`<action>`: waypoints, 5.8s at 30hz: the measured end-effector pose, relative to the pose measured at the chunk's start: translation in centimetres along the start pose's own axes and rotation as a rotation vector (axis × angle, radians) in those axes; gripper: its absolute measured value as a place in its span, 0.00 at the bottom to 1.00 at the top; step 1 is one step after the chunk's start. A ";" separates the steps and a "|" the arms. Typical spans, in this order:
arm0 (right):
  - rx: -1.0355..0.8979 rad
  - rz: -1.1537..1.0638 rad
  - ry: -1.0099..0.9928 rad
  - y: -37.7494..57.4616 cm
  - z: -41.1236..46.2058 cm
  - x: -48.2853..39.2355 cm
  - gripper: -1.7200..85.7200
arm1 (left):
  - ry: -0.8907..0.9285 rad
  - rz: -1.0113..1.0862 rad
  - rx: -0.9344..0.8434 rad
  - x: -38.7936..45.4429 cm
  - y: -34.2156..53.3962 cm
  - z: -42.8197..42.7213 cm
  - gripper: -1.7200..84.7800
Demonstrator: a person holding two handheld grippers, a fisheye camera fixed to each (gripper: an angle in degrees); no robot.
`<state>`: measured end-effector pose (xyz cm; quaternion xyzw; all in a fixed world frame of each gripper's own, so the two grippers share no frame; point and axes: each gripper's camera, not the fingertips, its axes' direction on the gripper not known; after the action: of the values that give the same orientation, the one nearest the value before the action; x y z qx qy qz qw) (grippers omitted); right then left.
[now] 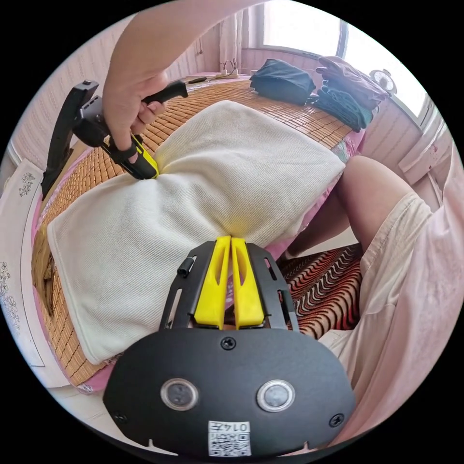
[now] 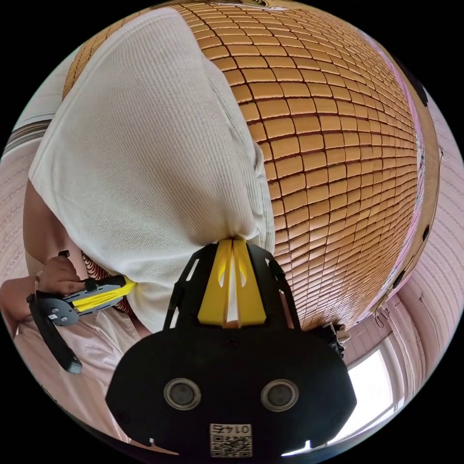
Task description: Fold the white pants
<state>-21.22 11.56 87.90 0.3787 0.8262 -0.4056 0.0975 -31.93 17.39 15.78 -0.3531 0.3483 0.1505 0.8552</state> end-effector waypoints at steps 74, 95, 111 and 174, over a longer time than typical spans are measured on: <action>1.192 0.809 -1.022 86.7 13.1 13.8 0.10 | 0.608 0.226 0.395 3.9 -9.7 -8.9 0.04; 0.780 0.375 -0.564 70.6 5.7 -3.3 0.08 | 0.308 -0.528 0.297 -18.9 5.5 -10.5 0.05; 1.147 0.812 -0.607 82.9 7.9 0.8 0.21 | 0.210 -0.537 0.212 -25.2 -1.6 -6.9 0.10; 0.684 1.138 -0.154 95.7 8.9 22.2 0.02 | 0.325 -0.072 -0.091 -4.0 -60.4 7.6 0.09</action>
<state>29.47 53.80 14.62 0.7352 0.3131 -0.5558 0.2293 -0.65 -19.90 52.64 -0.4233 0.4620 0.0761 0.7756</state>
